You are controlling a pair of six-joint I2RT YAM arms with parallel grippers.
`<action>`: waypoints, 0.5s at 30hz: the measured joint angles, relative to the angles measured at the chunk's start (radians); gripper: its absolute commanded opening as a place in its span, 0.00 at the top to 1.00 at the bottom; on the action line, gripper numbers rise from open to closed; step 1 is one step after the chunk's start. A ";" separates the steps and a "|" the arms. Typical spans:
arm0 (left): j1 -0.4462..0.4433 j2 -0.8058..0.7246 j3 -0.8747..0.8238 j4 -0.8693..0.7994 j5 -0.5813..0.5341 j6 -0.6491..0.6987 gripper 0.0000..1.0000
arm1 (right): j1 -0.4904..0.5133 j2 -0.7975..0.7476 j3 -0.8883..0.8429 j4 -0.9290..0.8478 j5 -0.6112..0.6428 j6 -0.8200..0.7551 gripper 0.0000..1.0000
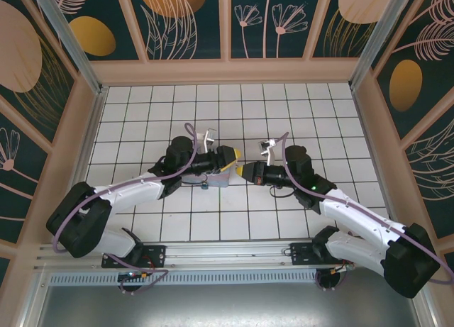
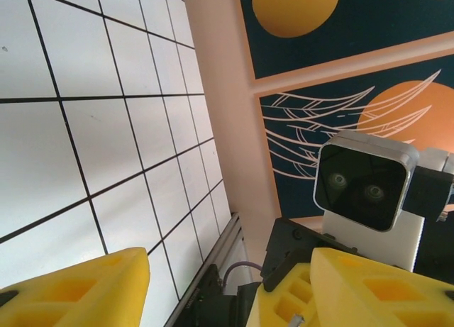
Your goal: Unlock a padlock with a key
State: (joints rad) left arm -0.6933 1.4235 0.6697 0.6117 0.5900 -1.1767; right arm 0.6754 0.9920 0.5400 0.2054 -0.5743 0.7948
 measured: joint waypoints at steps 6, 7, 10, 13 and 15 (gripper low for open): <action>-0.010 0.010 0.015 -0.023 0.000 0.017 0.47 | 0.000 0.000 0.000 0.000 0.000 0.000 1.00; -0.010 0.011 0.017 -0.026 -0.001 0.020 0.49 | 0.000 0.000 0.000 0.000 0.000 0.000 1.00; -0.014 0.013 0.019 -0.032 -0.005 0.026 0.58 | 0.000 0.003 0.000 0.000 0.000 0.000 1.00; -0.016 0.013 0.019 -0.036 -0.008 0.029 0.72 | -0.001 0.011 0.000 -0.002 0.001 0.000 1.00; -0.016 0.013 0.019 -0.040 -0.013 0.028 0.81 | -0.001 0.013 0.000 -0.003 0.001 0.000 1.00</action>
State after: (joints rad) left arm -0.7090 1.4364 0.6891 0.5713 0.5770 -1.1484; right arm 0.6746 1.0054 0.5400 0.2028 -0.5732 0.7944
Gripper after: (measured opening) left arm 0.251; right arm 0.047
